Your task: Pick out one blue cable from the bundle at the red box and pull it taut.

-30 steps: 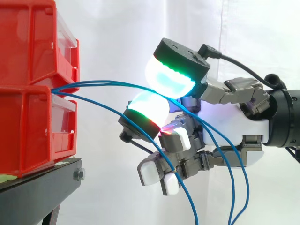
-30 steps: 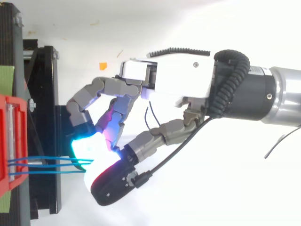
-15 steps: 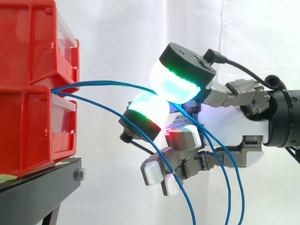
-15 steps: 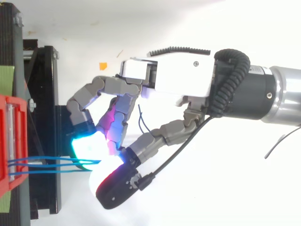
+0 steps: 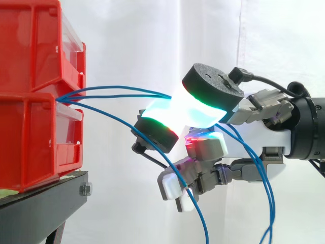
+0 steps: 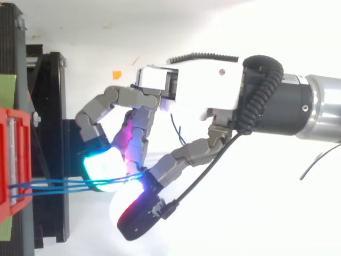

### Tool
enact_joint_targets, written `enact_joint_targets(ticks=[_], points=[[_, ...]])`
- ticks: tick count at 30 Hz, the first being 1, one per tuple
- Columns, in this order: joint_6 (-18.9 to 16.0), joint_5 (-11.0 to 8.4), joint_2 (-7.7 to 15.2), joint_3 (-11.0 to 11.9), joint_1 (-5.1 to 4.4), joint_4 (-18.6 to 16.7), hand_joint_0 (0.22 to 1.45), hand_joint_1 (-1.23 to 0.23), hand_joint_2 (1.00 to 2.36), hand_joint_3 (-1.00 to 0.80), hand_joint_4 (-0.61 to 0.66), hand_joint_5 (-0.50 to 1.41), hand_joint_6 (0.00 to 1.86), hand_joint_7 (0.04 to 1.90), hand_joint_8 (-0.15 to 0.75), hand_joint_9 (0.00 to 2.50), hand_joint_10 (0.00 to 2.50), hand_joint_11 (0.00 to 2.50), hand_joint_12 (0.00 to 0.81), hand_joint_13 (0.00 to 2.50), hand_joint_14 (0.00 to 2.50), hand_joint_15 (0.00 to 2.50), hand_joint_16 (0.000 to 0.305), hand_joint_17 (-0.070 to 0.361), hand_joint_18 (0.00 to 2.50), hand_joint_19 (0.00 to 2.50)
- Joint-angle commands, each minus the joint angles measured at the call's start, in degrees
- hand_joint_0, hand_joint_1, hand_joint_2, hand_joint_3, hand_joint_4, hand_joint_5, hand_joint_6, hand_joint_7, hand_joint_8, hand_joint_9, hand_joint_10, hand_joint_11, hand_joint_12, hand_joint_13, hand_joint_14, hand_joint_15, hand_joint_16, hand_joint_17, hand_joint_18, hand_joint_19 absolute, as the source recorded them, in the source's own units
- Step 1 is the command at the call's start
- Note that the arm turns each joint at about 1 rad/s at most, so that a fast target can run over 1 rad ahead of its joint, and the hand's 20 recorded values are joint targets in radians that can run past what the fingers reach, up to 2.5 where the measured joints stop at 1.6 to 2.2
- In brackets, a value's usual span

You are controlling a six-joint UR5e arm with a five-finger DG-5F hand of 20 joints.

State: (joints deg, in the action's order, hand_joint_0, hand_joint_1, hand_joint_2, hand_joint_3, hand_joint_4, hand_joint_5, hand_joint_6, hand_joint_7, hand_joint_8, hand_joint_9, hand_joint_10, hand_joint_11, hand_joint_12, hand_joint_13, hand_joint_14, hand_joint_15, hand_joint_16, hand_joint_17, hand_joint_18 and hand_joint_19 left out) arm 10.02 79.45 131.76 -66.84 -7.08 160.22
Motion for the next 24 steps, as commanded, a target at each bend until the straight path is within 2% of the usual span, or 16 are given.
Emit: enact_joint_targets(ticks=[1,9,14,16,17,19,20,21,23,24], points=[[0.0,0.00,0.0,0.0,-0.04,0.0,0.53,-0.93,1.00,-0.50,-0.01,-0.07,0.91,1.23,0.258,1.47,0.03,0.75,0.313,1.09,0.02,0.47,0.046,0.103,0.89,0.63],[0.0,0.00,0.0,0.0,-0.04,0.0,0.44,-0.87,1.00,-0.50,0.05,-0.08,0.88,1.17,0.275,1.45,0.02,0.72,0.343,1.10,0.02,0.44,0.053,0.119,0.92,0.62],[-0.1,0.00,0.0,0.0,-0.04,0.0,0.40,-0.77,1.00,-0.50,0.06,-0.08,0.87,1.12,0.279,1.43,0.02,0.69,0.366,1.10,0.02,0.43,0.058,0.130,0.94,0.61],[-0.1,0.00,0.0,0.0,0.05,0.0,0.40,-0.68,1.00,-0.50,0.06,-0.08,0.86,1.10,0.287,1.43,0.02,0.68,0.374,1.11,0.02,0.43,0.060,0.134,0.95,0.61],[-0.1,0.00,0.0,0.0,0.05,0.0,0.41,-0.60,1.00,-0.50,0.05,-0.08,0.86,1.10,0.279,1.43,0.03,0.69,0.372,1.10,0.02,0.43,0.059,0.133,0.94,0.62],[-0.1,0.00,0.0,0.0,-0.04,0.2,0.46,-0.55,1.00,-0.50,0.04,-0.08,0.85,1.10,0.265,1.42,0.03,0.70,0.355,1.09,0.02,0.44,0.055,0.125,0.91,0.65],[-0.1,0.00,0.0,0.2,0.05,0.2,0.52,-0.51,1.00,-0.50,0.02,-0.09,0.85,1.13,0.245,1.40,0.03,0.71,0.333,1.06,0.02,0.46,0.050,0.113,0.86,0.68],[-0.1,0.00,0.0,0.2,0.05,0.2,0.59,-0.54,1.00,-0.47,0.01,-0.09,0.85,1.18,0.235,1.40,0.03,0.73,0.314,1.05,0.02,0.48,0.047,0.106,0.82,0.71],[-0.1,0.00,0.0,0.2,0.05,0.2,0.56,-0.63,1.02,-0.20,0.01,-0.09,0.85,1.20,0.253,1.39,0.03,0.73,0.328,1.05,0.02,0.49,0.049,0.109,0.83,0.72],[-0.1,0.00,0.0,0.3,0.05,0.3,0.57,-0.65,1.02,-0.18,0.01,-0.08,0.85,1.18,0.266,1.40,0.03,0.72,0.345,1.07,0.02,0.47,0.053,0.119,0.86,0.70]])
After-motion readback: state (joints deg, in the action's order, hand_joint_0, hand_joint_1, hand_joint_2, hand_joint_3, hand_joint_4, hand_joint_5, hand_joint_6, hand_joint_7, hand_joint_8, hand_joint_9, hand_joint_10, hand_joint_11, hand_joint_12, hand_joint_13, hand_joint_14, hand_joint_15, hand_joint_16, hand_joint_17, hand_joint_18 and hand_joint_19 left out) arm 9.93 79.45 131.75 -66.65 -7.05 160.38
